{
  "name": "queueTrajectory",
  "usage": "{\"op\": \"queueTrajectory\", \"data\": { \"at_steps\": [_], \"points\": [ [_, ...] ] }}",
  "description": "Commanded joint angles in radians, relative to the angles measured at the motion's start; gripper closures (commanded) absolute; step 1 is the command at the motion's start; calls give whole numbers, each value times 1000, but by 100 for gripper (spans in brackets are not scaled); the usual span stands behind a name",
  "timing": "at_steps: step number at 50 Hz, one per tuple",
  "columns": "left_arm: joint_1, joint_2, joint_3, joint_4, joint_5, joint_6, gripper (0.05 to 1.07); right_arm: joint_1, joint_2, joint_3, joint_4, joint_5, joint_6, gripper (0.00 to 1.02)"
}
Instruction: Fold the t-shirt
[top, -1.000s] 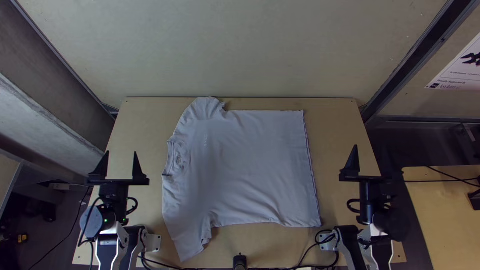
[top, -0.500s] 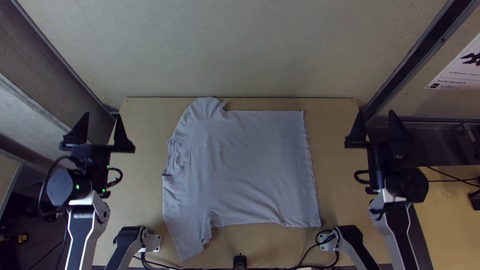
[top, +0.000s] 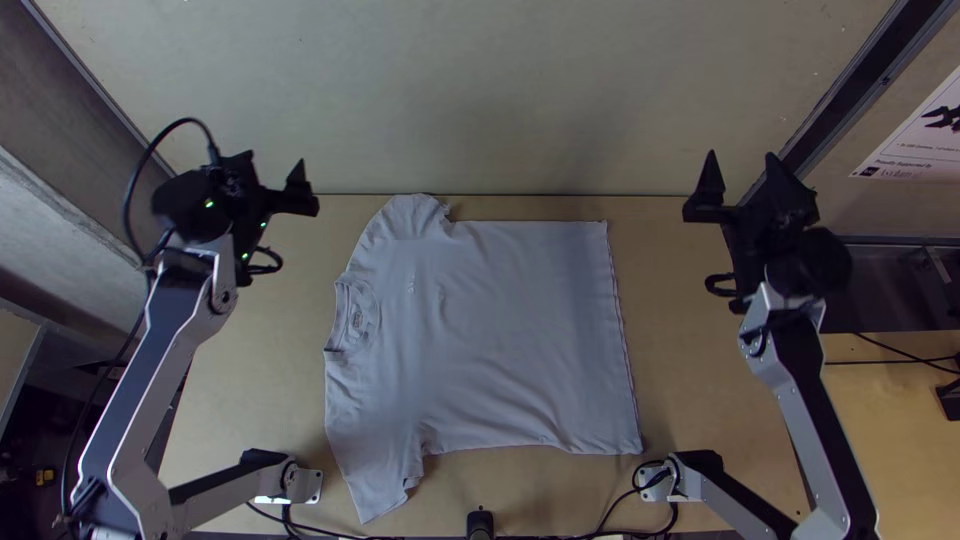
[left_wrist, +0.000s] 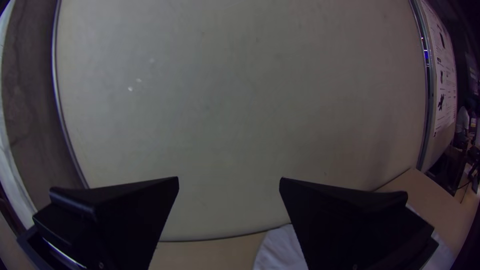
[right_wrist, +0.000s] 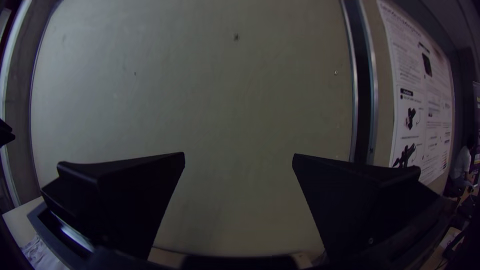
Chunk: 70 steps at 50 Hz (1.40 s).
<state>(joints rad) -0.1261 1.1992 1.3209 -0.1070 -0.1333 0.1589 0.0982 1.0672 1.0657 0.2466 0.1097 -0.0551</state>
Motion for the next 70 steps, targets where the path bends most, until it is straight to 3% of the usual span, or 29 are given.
{"op": "queueTrajectory", "data": {
  "at_steps": [1,6,18,35,43,47,55,60,70],
  "points": [
    [-17,73,100,-14,-8,-50,10,5,91,114,-81,12,41,3],
    [-21,168,189,-66,-8,-76,10,-5,166,194,-164,13,78,3],
    [-10,404,420,-246,-8,-154,10,-9,312,287,-219,12,110,3],
    [39,685,649,-431,87,-234,11,-11,530,462,-471,12,259,3],
    [43,823,762,-530,129,-233,23,-3,602,522,-579,10,314,3],
    [43,882,807,-556,133,-233,23,-2,629,550,-639,2,327,4],
    [43,990,893,-591,133,-228,23,0,671,556,-656,-7,340,4],
    [43,1047,919,-577,133,-210,38,1,695,550,-658,-16,342,4],
    [42,1120,925,-545,132,-197,38,6,728,545,-658,-21,348,4]
  ]
}}
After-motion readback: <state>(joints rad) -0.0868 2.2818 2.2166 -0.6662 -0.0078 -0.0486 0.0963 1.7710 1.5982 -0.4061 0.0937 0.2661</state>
